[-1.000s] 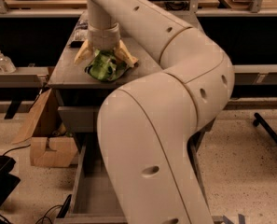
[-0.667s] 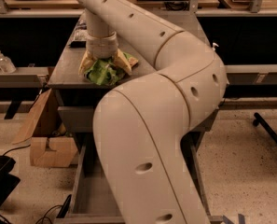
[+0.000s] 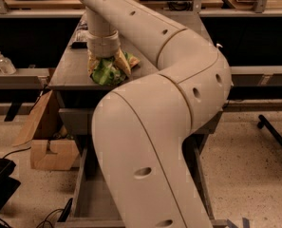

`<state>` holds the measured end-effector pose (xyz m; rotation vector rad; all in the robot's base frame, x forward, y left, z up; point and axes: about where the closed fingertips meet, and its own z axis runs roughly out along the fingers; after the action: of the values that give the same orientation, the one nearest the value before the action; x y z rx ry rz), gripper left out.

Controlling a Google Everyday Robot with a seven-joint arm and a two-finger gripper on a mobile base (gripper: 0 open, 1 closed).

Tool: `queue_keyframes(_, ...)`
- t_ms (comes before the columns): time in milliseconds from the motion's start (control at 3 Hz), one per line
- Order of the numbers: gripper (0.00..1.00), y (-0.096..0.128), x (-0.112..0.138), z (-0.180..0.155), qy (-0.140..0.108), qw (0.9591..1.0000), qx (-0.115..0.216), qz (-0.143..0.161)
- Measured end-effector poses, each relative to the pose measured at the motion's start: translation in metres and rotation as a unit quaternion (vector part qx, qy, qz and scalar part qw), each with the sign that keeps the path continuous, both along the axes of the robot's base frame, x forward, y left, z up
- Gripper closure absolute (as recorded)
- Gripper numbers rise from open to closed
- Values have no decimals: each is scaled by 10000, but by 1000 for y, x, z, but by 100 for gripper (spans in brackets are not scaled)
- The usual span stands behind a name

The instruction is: Place green rice chip bag into middle drawer

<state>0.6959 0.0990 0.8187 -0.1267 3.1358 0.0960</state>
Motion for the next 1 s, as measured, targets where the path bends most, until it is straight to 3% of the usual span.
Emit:
queue_keyframes(333,100,0,0,2,0,10000,0,0)
queue_keyframes(667,100,0,0,2,0,10000,0,0)
queue_keyframes(1000,100,-5,-9,12,-194,9998,84,25)
